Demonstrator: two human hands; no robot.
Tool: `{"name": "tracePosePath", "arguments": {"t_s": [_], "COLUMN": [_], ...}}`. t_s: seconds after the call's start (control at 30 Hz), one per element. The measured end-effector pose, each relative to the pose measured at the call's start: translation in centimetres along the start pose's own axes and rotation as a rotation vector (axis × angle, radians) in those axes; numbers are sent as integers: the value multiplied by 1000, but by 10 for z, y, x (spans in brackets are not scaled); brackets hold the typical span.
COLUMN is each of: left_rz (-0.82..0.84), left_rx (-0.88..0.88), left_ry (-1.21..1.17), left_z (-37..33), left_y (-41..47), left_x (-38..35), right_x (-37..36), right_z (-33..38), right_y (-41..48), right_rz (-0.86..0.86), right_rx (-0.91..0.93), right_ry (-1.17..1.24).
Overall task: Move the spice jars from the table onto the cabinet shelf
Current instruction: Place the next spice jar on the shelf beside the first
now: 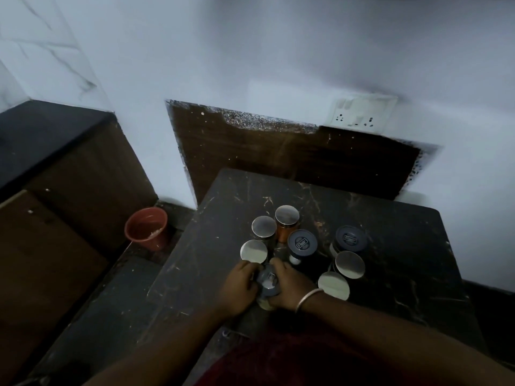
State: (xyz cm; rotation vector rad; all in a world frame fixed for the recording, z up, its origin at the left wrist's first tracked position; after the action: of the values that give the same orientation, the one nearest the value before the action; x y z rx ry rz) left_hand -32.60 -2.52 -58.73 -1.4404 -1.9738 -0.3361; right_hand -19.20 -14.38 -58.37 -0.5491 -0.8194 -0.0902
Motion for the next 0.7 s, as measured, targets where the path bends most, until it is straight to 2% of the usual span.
{"name": "tracePosePath", "arguments": {"t_s": [0.1,0.17,0.23,0.37,0.53,0.7], "left_rz": [-118,-204,-206,-53,43,353], "left_rx": [-100,-151,-162,-132,-190,-365], "left_ry": [-161,-375,-605,-961,-1300,-1628], "left_z": [-25,-51,-79,-137,-204,-244], "left_y": [-3,-5,-3,5,12,8], "left_x": [15,32,51,83,117,130], "right_x": [32,64,100,166,218,243], "right_z": [6,15,26,60,106,127], "right_y": [-10,-21,-34,-60,-103,-146], "right_rz": [-34,-52,-86,-201,-468,-524], "right_rx": [12,30,59,191,364,624], "right_ry": [125,248,330,615,743,903]}}
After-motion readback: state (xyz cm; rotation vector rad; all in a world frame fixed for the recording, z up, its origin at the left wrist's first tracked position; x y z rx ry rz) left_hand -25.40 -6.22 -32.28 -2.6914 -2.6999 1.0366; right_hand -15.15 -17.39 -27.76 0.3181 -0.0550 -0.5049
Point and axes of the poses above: each hand's wrist, its own y-axis towards the middle knuckle, its own x-axis out of the back of the hand, z = x × y, the point moved 2 cm from there along y, towards the middle knuckle, and after that the axes turned 9 degrees about z, right-handed, at the moved point
